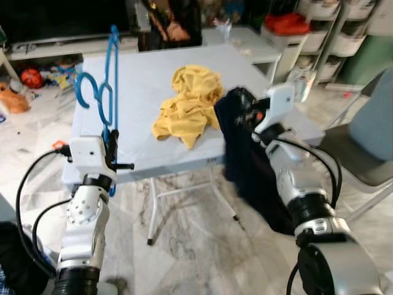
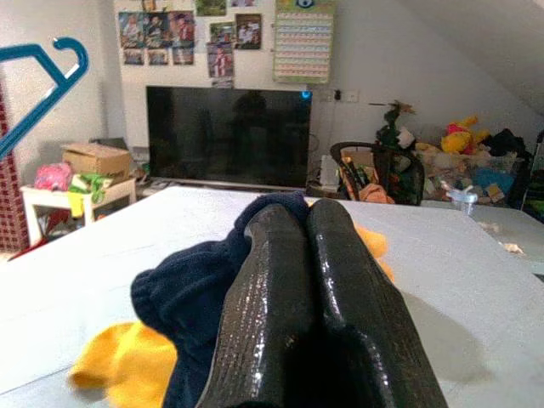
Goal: Hang hanger
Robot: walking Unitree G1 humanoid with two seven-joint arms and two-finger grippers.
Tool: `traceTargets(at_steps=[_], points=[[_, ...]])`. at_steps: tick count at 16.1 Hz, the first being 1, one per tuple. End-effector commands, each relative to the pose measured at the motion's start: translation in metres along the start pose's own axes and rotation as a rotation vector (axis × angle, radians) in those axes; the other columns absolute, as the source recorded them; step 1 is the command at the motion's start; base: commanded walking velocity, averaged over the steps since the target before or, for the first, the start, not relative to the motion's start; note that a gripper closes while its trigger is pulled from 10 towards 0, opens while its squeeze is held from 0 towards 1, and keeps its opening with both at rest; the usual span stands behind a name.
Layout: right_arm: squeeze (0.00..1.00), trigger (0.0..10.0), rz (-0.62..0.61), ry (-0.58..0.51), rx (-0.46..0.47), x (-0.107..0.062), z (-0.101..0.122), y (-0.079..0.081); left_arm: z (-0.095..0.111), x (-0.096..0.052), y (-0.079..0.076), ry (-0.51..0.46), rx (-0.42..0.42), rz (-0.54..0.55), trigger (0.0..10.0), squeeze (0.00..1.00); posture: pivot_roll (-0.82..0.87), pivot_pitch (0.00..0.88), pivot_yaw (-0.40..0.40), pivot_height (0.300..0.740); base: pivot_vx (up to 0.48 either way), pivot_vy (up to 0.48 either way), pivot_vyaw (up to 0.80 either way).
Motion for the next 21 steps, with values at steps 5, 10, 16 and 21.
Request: traceTargets(at_steps=[5, 10, 16, 21], points=[[0.0, 10.0, -0.012, -0.048, 0.002, 0.002, 0.014, -0.005, 0.007, 0.005, -0.007, -0.026, -0.008, -0.013, 10.0, 0.0, -0.06, 0.0, -0.005, 0.74, 0.469, 0.0, 0.0], [0.0, 10.0, -0.032, -0.056, 0.044, 0.003, 0.015, -0.007, 0.006, 0.006, -0.009, -0.014, 0.0, -0.014, 10.0, 0.0, -0.06, 0.0, 0.0, 0.74, 0.466, 0.0, 0.0], [0.0, 10.0, -0.012, -0.025, -0.026, 0.007, 0.012, -0.001, -0.002, 0.01, -0.002, 0.066, 0.095, 0.072, 10.0, 0.0, -0.05, 0.0, -0.005, 0.74, 0.0, 0.0, 0.0], [0.0, 10.0, 0.051, -0.063, 0.05, 0.047, 0.04, 0.023, -0.002, 0.013, -0.002, 0.075, 0.116, 0.081, 10.0, 0.0, -0.05, 0.0, -0.007, 0.74, 0.0, 0.0, 0.0]])
Point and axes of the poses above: a point about 5 cm out from each wrist's last joint towards the gripper, its own x axis pointing out of the wrist towards the gripper, its own z axis along the axis of the wrist's last joint, y = z × x, the point moved 1 cm from there along x, pointing out of the wrist towards the gripper, and after that the axes turned 15 degrees about x, right-handed, at the moved point
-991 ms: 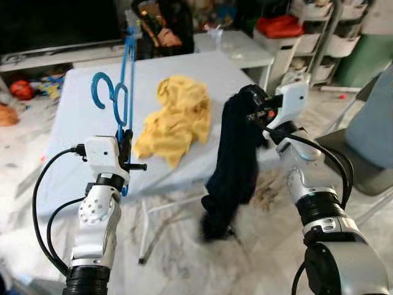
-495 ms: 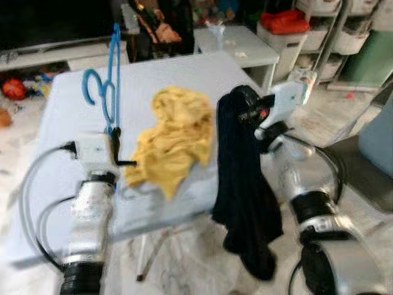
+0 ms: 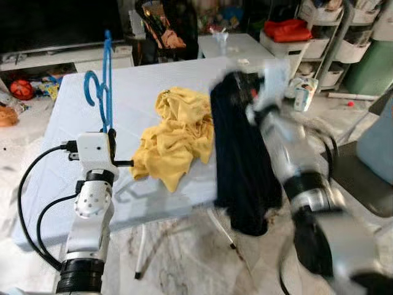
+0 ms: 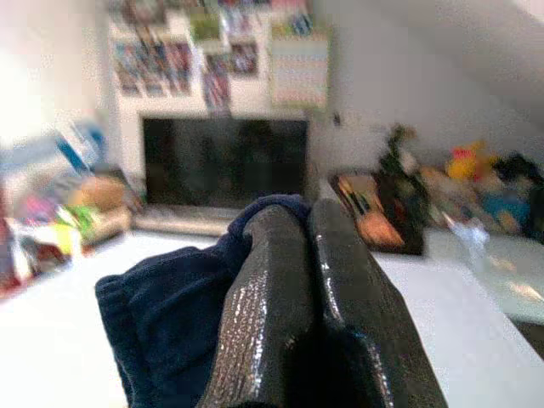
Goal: Hang hanger
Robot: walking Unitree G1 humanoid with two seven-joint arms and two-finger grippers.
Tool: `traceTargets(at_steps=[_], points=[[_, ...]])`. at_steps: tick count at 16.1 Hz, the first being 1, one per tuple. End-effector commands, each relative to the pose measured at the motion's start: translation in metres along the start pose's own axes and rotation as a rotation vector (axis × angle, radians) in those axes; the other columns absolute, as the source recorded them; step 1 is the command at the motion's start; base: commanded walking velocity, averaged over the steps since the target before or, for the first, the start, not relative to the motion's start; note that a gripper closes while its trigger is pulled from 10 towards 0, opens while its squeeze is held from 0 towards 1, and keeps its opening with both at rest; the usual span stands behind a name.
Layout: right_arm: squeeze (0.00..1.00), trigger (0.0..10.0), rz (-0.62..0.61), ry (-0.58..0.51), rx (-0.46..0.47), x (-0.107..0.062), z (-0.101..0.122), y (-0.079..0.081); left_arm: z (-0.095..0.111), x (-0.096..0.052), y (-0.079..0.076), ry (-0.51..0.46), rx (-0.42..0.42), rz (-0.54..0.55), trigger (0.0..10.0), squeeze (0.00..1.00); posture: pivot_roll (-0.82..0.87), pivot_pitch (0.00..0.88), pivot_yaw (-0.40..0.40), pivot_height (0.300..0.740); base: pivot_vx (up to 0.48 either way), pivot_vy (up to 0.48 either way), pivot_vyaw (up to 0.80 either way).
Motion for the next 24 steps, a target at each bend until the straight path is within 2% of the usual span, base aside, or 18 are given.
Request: traceTargets(at_steps=[1, 2, 4, 5, 6, 7, 8, 9, 10, 11, 12, 13, 14, 16, 17, 21, 22, 24], points=[[0.0, 10.0, 0.024, -0.059, 0.118, 0.015, 0.016, 0.012, 0.003, 0.003, -0.002, -0.005, 0.015, 0.005, 10.0, 0.0, -0.05, 0.0, -0.013, 0.74, 0.0, 0.0, 0.0], [0.0, 10.0, 0.019, -0.077, 0.152, 0.019, 0.019, 0.015, 0.004, 0.003, -0.002, -0.006, 0.019, 0.01, 10.0, 0.0, -0.04, 0.0, -0.022, 0.74, 0.0, 0.0, 0.0], [0.0, 10.0, 0.019, -0.17, 0.314, 0.034, 0.033, 0.035, 0.004, 0.001, 0.001, -0.002, 0.036, 0.036, 10.0, 0.0, -0.02, 0.0, -0.034, 0.74, 0.0, 0.0, 0.0], [0.0, 10.0, 0.078, -0.254, 0.511, 0.047, 0.048, 0.056, 0.002, -0.002, 0.002, 0.004, 0.038, 0.044, 10.0, 0.0, -0.01, 0.0, -0.038, 0.74, 0.0, 0.0, 0.0], [0.0, 10.0, 0.134, -0.305, 0.652, 0.052, 0.059, 0.064, 0.002, -0.004, 0.002, 0.005, 0.04, 0.043, 10.0, 0.0, 0.0, 0.0, -0.04, 0.74, 0.0, 0.0, 0.0], [0.0, 10.0, 0.213, -0.376, 0.843, 0.058, 0.076, 0.073, 0.002, -0.005, 0.004, 0.003, 0.048, 0.046, 10.0, 0.0, 0.01, 0.0, -0.047, 0.74, 0.0, 0.0, 0.0], [0.0, 10.0, 0.277, -0.372, 0.907, 0.062, 0.082, 0.083, 0.002, -0.003, 0.009, 0.0, 0.06, 0.062, 10.0, 0.0, 0.01, 0.0, -0.053, 0.74, 0.0, 0.0, 0.0], [0.0, 10.0, 0.283, -0.355, 0.883, 0.062, 0.079, 0.085, 0.002, -0.003, 0.011, 0.001, 0.061, 0.067, 10.0, 0.0, 0.01, 0.0, -0.056, 0.74, 0.0, 0.0, 0.0], [0.0, 10.0, 0.237, -0.23, 0.789, 0.061, 0.051, 0.089, 0.002, -0.002, 0.013, 0.002, 0.059, 0.081, 10.0, 0.0, 0.01, 0.0, -0.064, 0.74, 0.0, 0.0, 0.0], [0.0, 10.0, 0.201, -0.162, 0.713, 0.058, 0.034, 0.088, 0.002, -0.003, 0.013, 0.001, 0.058, 0.084, 10.0, 0.0, 0.01, 0.0, -0.066, 0.74, 0.0, 0.0, 0.0], [0.0, 10.0, 0.117, 0.0, 0.452, 0.049, -0.004, 0.083, 0.002, -0.004, 0.012, 0.003, 0.057, 0.085, 10.0, 0.0, 0.01, 0.0, -0.066, 0.74, 0.0, 0.0, 0.0], [0.0, 10.0, 0.012, 0.135, 0.229, 0.036, -0.036, 0.07, 0.0, -0.006, 0.009, 0.008, 0.053, 0.077, 10.0, 0.0, 0.01, 0.0, -0.065, 0.74, 0.0, 0.0, 0.0], [1.0, 10.0, -0.046, 0.236, 0.151, 0.022, -0.057, 0.053, 0.0, -0.007, 0.007, 0.011, 0.051, 0.066, 10.0, 0.0, 0.0, 0.0, -0.058, 0.74, 0.0, 0.0, 0.0], [1.0, 10.0, -0.07, 0.275, 0.11, 0.012, -0.065, 0.04, -0.001, -0.007, 0.007, 0.011, 0.051, 0.059, 10.0, 0.0, 0.0, 0.0, -0.053, 0.74, 0.0, 0.0, 0.0], [1.0, 10.0, -0.11, 0.287, 0.059, 0.004, -0.064, 0.022, 0.0, -0.006, 0.006, 0.009, 0.05, 0.05, 10.0, 0.0, -0.01, 0.0, -0.042, 0.74, 0.0, 0.0, 0.0], [1.0, 10.0, -0.211, 0.285, -0.103, -0.009, -0.045, -0.019, 0.001, -0.002, 0.002, 0.004, 0.05, 0.02, 10.0, 0.0, -0.02, 0.0, -0.033, 0.74, 0.0, 0.0, 0.0], [1.0, 10.0, -0.189, 0.305, -0.055, -0.013, -0.04, -0.029, 0.002, -0.002, 0.001, 0.002, 0.048, 0.014, 10.0, 0.0, -0.01, 0.0, -0.032, 0.74, 0.0, 0.0, 0.0], [1.0, 10.0, -0.045, 0.384, -0.03, -0.018, -0.042, -0.026, 0.001, -0.003, 0.0, 0.001, 0.047, 0.002, 10.0, 0.0, -0.02, 0.0, -0.029, 0.74, 0.0, 0.0, 0.0]])
Point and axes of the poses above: a point about 5 cm out from each wrist's last joint towards the gripper, its own x axis pointing out of the wrist towards the gripper, its own z axis along the axis of the wrist's last joint, y = z × x, the point moved 1 cm from there along x, pointing out of the wrist towards the gripper, and after that the axes turned 15 degrees about x, right-handed, at the moved point
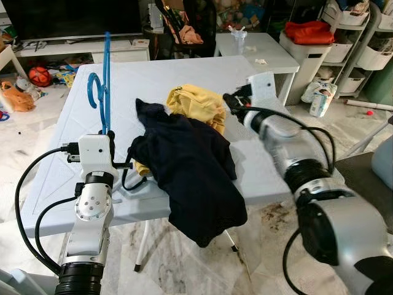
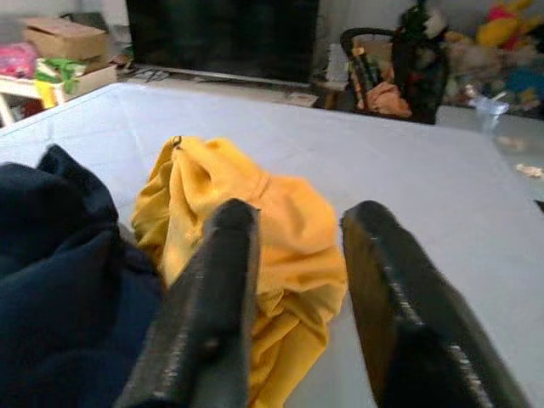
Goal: Hang hanger
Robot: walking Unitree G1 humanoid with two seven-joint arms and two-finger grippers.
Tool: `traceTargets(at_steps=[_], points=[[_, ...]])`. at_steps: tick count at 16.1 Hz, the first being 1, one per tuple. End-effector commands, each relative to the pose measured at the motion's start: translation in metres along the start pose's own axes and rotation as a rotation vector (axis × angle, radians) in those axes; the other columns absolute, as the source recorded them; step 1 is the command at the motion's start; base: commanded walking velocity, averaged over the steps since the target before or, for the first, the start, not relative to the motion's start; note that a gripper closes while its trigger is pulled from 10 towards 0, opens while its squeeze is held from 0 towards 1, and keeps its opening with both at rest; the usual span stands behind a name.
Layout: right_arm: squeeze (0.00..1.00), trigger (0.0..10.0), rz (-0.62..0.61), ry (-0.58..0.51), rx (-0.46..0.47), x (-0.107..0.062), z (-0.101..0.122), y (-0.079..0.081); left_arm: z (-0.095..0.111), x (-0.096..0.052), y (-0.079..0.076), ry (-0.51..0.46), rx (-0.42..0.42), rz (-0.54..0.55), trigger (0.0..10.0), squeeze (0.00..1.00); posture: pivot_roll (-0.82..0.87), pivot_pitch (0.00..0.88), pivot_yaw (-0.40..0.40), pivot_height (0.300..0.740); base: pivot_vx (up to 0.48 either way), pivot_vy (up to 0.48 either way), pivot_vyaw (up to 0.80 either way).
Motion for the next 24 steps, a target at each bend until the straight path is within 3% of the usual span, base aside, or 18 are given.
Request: traceTargets(at_steps=[1, 4, 8, 11, 13, 15, 16, 17, 21, 24], points=[[1.0, 10.0, 0.297, 0.16, -0.037, -0.011, -0.015, 0.011, 0.002, 0.002, -0.002, -0.005, -0.003, -0.035, 10.0, 0.0, -0.02, 0.0, -0.027, 0.74, 0.0, 0.0, 0.0], [1.0, 10.0, 0.54, 0.273, -0.006, -0.034, -0.032, 0.011, 0.003, 0.002, -0.003, -0.011, -0.013, -0.053, 10.0, 0.0, -0.01, 0.0, -0.028, 0.74, 0.0, 0.0, 0.0], [1.0, 10.0, 0.669, 0.36, 0.022, -0.049, -0.052, 0.016, 0.003, 0.001, -0.005, -0.014, -0.014, -0.063, 10.0, 0.0, -0.01, 0.0, -0.025, 0.74, 0.0, 0.0, 0.0], [1.0, 10.0, 0.779, 0.462, 0.058, -0.059, -0.082, 0.038, 0.003, 0.002, -0.005, -0.016, -0.016, -0.073, 10.0, 0.0, -0.01, 0.0, -0.023, 0.74, 0.0, 0.0, 0.0], [1.0, 10.0, 0.831, 0.49, 0.086, -0.064, -0.089, 0.049, 0.004, 0.001, -0.006, -0.017, -0.017, -0.079, 10.0, 0.0, -0.01, 0.0, -0.023, 0.74, 0.0, 0.0, 0.0], [1.0, 10.0, 0.828, 0.514, 0.071, -0.059, -0.102, 0.062, 0.004, 0.0, -0.008, -0.017, -0.023, -0.088, 10.0, 0.0, -0.01, 0.0, -0.024, 0.74, 0.0, 0.0, 0.0], [0.6, 10.0, 0.774, 0.511, 0.058, -0.05, -0.107, 0.069, 0.004, 0.0, -0.01, -0.017, -0.026, -0.092, 10.0, 0.0, -0.01, 0.0, -0.026, 0.74, 0.0, 0.0, 0.0], [0.0, 10.0, 0.731, 0.513, 0.049, -0.044, -0.109, 0.072, 0.004, 0.0, -0.01, -0.017, -0.028, -0.094, 10.0, 0.0, -0.01, 0.0, -0.027, 0.74, 0.0, 0.0, 0.0], [0.0, 10.0, 0.528, 0.542, -0.058, -0.025, -0.116, 0.074, 0.004, -0.001, -0.01, -0.016, -0.029, -0.094, 10.0, 0.0, 0.0, 0.0, -0.035, 0.74, 0.0, 0.0, 0.0], [0.0, 10.0, 0.331, 0.483, -0.096, -0.01, -0.106, 0.064, 0.003, -0.001, -0.009, -0.013, -0.028, -0.087, 10.0, 0.0, 0.0, 0.0, -0.042, 0.74, 0.0, 0.0, 0.0]])
Point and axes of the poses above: a point about 5 cm out from each wrist's last joint towards the gripper, its own x axis pointing out of the wrist towards the gripper, its own z axis along the axis of the wrist's last joint, y = z × x, the point moved 1 cm from there along x, pointing out of the wrist towards the gripper, and after that the axes turned 15 degrees about x, right-handed, at the moved point
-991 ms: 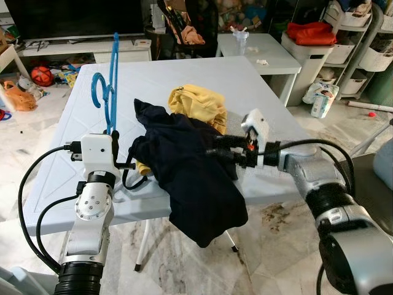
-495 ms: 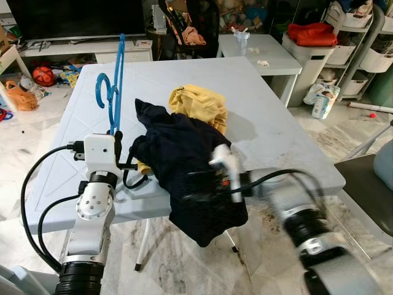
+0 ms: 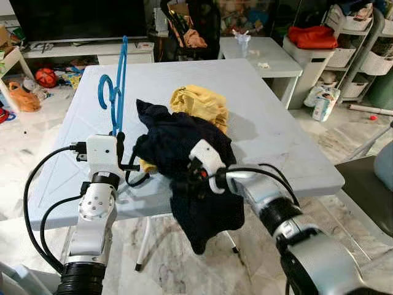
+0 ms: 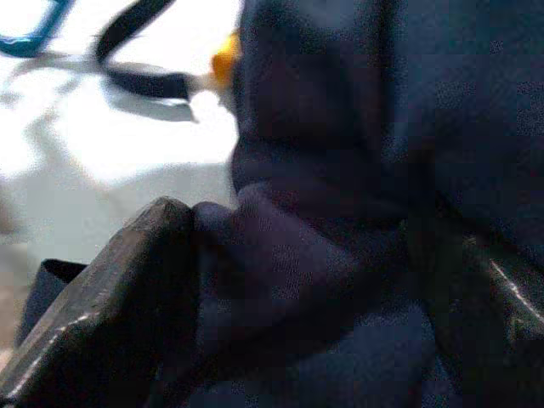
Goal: Hang hanger
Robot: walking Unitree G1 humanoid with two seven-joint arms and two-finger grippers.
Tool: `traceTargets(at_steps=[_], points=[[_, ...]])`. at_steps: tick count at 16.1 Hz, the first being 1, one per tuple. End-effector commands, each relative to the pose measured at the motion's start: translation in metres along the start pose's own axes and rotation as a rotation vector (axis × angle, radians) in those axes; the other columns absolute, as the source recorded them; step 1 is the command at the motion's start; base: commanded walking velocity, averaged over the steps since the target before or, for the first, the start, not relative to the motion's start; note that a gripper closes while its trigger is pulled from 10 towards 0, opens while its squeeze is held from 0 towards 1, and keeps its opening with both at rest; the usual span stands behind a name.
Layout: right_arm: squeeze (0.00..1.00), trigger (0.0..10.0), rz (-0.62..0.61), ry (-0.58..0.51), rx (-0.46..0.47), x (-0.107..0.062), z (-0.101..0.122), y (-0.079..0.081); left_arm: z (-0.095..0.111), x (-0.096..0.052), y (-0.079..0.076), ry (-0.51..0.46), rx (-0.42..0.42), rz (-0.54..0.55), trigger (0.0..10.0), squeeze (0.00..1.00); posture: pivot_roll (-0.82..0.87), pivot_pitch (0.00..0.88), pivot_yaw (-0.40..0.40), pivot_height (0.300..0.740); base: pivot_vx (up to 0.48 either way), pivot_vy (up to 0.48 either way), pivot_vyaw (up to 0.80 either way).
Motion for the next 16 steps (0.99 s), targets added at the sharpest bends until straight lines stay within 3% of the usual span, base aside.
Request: traceTargets(at_steps=[1, 5, 6, 9, 14, 16], points=[[0.0, 10.0, -0.147, -0.078, 0.007, -0.005, 0.017, -0.015, 0.002, -0.001, 0.0, -0.005, -0.007, 0.0, 10.0, 0.0, 0.0, 0.0, -0.044, 0.74, 0.0, 0.0, 0.0], [0.0, 10.0, -0.497, -0.253, 0.023, -0.023, 0.051, -0.045, 0.002, 0.0, 0.001, -0.003, -0.003, 0.008, 10.0, 0.0, 0.0, 0.0, -0.047, 0.74, 0.0, 0.0, 0.0], [0.0, 10.0, -0.548, -0.335, 0.048, -0.029, 0.064, -0.049, 0.002, 0.0, 0.002, -0.002, -0.001, 0.013, 10.0, 0.0, 0.0, 0.0, -0.047, 0.74, 0.0, 0.0, 0.0], [0.0, 10.0, -0.646, -0.534, 0.007, -0.044, 0.095, -0.052, 0.001, -0.001, 0.004, 0.001, 0.007, 0.029, 10.0, 0.0, 0.01, 0.0, -0.05, 0.74, 0.0, 0.0, 0.0], [0.0, 10.0, -0.591, -0.608, -0.006, -0.046, 0.096, -0.05, 0.003, 0.003, 0.003, -0.004, 0.007, 0.033, 10.0, 0.0, -0.02, 0.0, -0.037, 0.74, 0.0, 0.0, 0.0], [0.0, 10.0, -0.535, -0.559, -0.053, -0.041, 0.086, -0.047, 0.006, 0.006, 0.004, -0.011, 0.0, 0.038, 10.0, 0.0, -0.05, 0.0, -0.024, 0.74, 0.0, 0.0, 0.0]])
Point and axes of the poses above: a point about 5 cm out from each wrist's last joint towards the gripper, its own x axis pointing out of the wrist towards the gripper, its own z axis along the axis of the wrist's last joint, y = z × x, the point moved 1 cm from there along x, pointing out of the wrist towards the gripper, and after that the axes turned 15 degrees about x, right-handed, at the moved point
